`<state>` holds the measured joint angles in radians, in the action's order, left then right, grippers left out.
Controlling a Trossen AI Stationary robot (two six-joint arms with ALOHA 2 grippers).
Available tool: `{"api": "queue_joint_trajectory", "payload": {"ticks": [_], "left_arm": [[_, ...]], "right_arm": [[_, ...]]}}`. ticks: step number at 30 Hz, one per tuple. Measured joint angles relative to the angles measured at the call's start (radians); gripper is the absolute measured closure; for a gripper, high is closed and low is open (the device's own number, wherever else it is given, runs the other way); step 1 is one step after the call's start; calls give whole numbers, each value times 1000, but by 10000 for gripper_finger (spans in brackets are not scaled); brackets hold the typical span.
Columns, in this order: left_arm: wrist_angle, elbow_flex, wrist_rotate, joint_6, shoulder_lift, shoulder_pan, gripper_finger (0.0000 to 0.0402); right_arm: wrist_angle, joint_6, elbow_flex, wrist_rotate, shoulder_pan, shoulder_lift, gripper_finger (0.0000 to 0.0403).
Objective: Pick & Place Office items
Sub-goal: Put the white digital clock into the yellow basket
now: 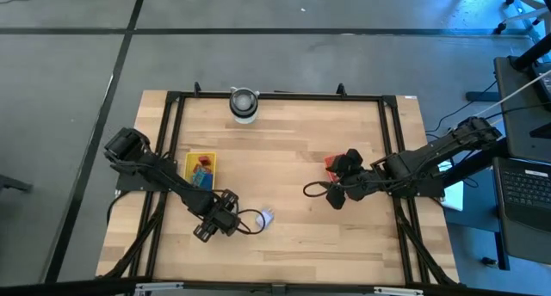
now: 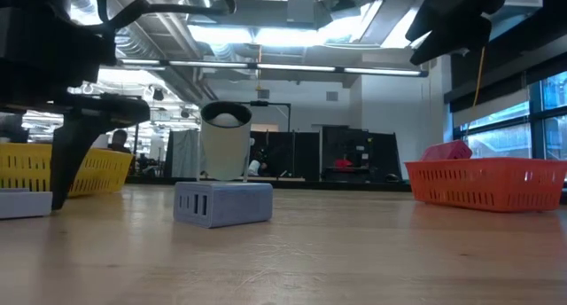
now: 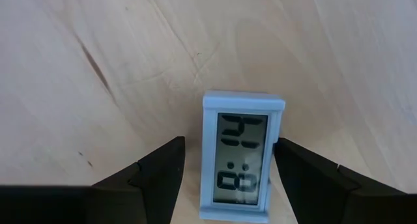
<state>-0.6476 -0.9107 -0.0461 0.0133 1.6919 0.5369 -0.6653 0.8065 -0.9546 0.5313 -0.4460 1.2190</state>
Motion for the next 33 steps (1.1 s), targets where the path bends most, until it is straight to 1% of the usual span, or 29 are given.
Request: {"api": "queue_joint_trajectory", "payload": {"ticks": [5, 13, 18, 22, 24, 26, 31, 33], "left_arm": [[0, -1, 5, -13, 5, 0, 188], [3, 1, 3, -43, 0, -1, 255], [53, 4, -50, -50, -35, -10, 263], [49, 4, -83, -60, -90, -24, 266], [48, 4, -119, -61, -133, -30, 266], [46, 4, -184, -57, -184, -38, 266], [64, 8, -395, -108, -376, -73, 266], [124, 41, -486, -117, -483, -84, 266]], "right_arm": [[0, 1, 0, 7, -10, 0, 134], [0, 2, 0, 10, -10, 0, 134], [0, 4, 0, 10, -10, 0, 134], [0, 4, 0, 5, -10, 0, 134], [0, 4, 0, 3, -10, 0, 134], [0, 4, 0, 2, -10, 0, 134], [0, -3, 0, 3, -10, 0, 134], [0, -4, 0, 3, -10, 0, 134]]}}
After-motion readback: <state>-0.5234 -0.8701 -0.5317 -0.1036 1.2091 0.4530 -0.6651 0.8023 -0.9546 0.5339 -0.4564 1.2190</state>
